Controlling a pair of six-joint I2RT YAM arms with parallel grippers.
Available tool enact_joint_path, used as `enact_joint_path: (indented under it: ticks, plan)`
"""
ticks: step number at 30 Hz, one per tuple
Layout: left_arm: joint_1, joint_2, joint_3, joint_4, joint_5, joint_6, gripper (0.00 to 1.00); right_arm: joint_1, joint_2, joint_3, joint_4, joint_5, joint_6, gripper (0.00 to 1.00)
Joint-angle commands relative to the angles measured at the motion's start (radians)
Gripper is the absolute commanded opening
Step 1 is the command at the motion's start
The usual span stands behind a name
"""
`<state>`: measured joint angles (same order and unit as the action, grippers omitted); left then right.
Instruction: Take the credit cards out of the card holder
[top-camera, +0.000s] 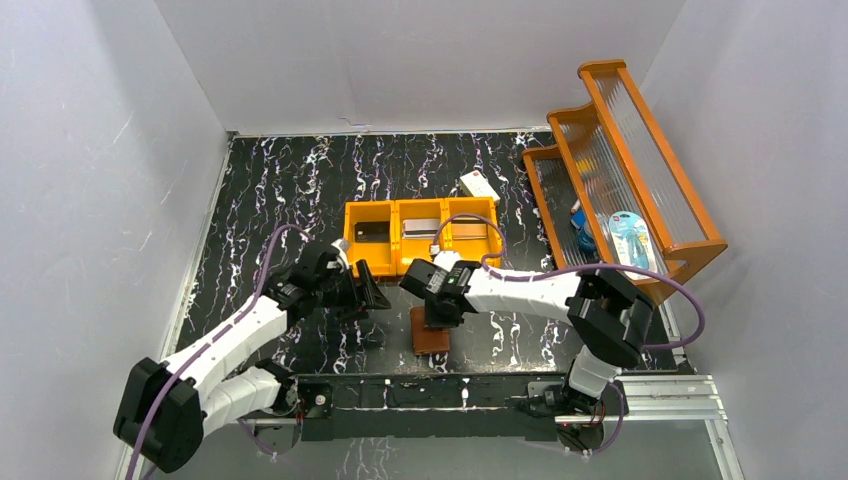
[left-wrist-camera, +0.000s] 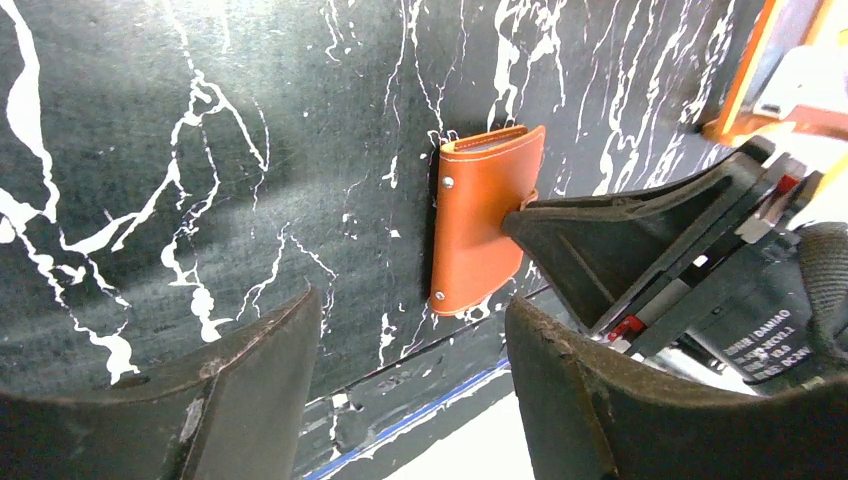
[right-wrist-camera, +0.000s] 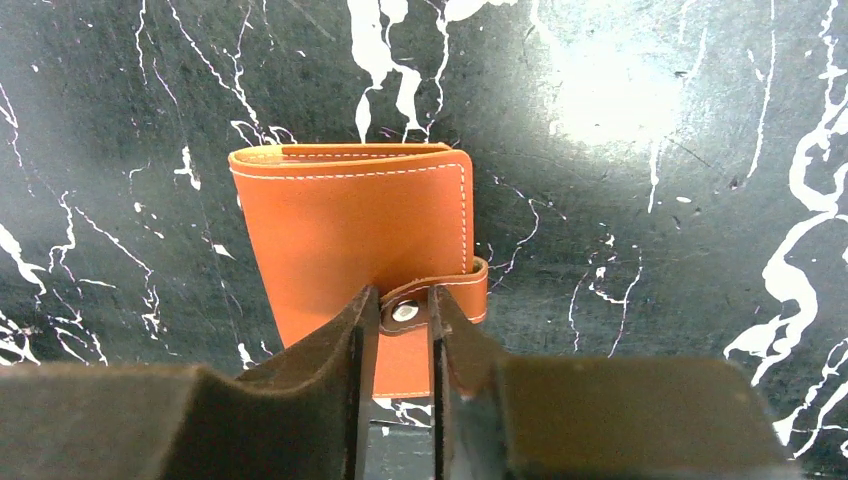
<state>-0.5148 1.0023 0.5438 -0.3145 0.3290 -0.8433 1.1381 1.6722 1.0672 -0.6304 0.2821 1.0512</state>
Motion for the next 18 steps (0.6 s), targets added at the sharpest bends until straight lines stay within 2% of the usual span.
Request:
enact_joint_path:
  ticks: [1, 5, 10, 12, 13, 18]
  plan:
    - [-0.052, 0.080, 0.081, 0.011, 0.079, 0.092, 0.66, 0.002, -0.006, -0.097, 0.063, -0.019, 0.041, 0.26]
    - [-0.112, 0.136, 0.110, 0.012, 0.071, 0.126, 0.66, 0.000, -0.042, -0.138, 0.144, -0.046, 0.028, 0.17]
    - [-0.163, 0.184, 0.119, 0.013, 0.026, 0.116, 0.66, -0.016, -0.088, -0.185, 0.209, -0.079, 0.037, 0.16]
    - [-0.183, 0.207, 0.127, 0.014, 0.011, 0.113, 0.65, -0.026, -0.129, -0.221, 0.240, -0.088, 0.043, 0.10]
    - [-0.200, 0.220, 0.133, 0.014, 0.003, 0.113, 0.65, -0.034, -0.152, -0.244, 0.263, -0.097, 0.048, 0.08]
    - [-0.266, 0.292, 0.158, 0.014, -0.040, 0.100, 0.65, -0.095, -0.260, -0.383, 0.435, -0.194, 0.075, 0.06]
